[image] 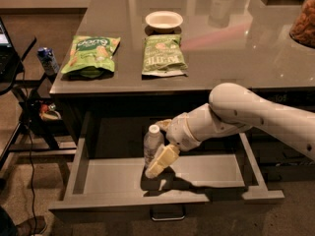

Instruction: Pick blue plastic bottle from top drawer and place on counter

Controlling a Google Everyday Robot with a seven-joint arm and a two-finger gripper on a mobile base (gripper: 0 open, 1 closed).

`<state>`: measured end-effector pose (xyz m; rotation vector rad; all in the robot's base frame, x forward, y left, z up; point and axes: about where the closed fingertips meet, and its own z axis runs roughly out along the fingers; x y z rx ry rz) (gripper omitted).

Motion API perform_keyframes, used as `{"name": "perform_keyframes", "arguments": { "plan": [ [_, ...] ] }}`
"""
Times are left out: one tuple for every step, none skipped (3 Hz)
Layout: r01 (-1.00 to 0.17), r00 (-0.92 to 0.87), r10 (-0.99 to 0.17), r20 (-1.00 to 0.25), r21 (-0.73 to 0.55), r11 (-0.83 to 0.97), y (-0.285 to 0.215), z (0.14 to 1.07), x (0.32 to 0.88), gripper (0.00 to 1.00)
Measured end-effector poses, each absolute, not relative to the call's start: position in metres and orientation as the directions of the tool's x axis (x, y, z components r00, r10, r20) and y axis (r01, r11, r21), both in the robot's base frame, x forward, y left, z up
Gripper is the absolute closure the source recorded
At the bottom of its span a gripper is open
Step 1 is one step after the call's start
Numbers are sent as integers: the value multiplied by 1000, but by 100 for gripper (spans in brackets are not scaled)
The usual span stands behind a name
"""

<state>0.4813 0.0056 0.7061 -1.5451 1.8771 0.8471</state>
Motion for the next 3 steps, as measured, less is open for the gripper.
{"name": "perform_keyframes", "arguments": {
  "plan": [
    [-984,-177,-619,-765,126,126,17,705,487,0],
    [-982,-190,-606,-773,144,125,27,701,484,19],
    [-982,-190,-605,-773,144,124,27,701,484,42]
  ]
}}
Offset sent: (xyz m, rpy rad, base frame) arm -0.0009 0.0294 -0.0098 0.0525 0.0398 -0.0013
